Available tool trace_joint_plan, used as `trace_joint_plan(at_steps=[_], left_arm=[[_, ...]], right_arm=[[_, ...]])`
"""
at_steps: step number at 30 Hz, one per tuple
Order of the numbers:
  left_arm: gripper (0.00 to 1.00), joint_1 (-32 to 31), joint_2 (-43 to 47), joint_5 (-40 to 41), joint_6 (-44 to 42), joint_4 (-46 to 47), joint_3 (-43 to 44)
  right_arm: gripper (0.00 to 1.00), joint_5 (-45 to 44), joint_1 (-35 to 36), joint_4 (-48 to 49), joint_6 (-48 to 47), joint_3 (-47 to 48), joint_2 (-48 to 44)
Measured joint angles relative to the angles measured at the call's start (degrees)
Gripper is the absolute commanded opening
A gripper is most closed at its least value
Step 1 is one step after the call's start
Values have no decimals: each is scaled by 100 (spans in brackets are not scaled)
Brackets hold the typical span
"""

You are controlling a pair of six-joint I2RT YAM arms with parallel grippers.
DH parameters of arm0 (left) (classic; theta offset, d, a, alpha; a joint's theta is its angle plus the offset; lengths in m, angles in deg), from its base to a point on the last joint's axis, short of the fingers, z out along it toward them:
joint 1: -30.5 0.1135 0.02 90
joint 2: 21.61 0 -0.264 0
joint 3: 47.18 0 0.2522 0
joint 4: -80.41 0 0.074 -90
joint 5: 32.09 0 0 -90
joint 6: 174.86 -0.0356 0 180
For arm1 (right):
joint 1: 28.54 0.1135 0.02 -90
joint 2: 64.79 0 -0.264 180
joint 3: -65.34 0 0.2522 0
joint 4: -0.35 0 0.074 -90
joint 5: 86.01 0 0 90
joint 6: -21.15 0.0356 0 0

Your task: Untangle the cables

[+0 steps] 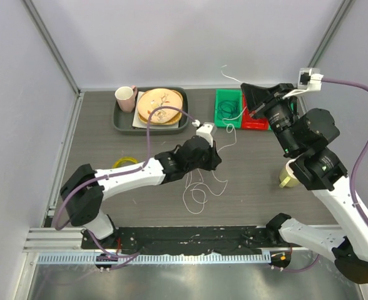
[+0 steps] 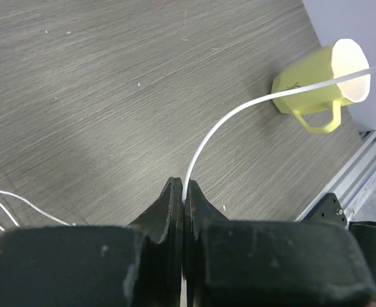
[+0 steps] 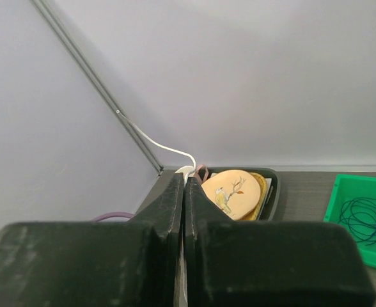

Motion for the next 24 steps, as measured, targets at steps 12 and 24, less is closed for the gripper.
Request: trace_joint_plan(at_steps=[12, 24], left_arm=[[0, -31, 1274, -286, -664, -1449, 2094], [0, -31, 2306, 573, -1086, -1930, 2870]], right_arm=[[1, -841, -15, 741, -319, -2586, -1329], [6, 1003, -13, 1768, -356, -3209, -603]])
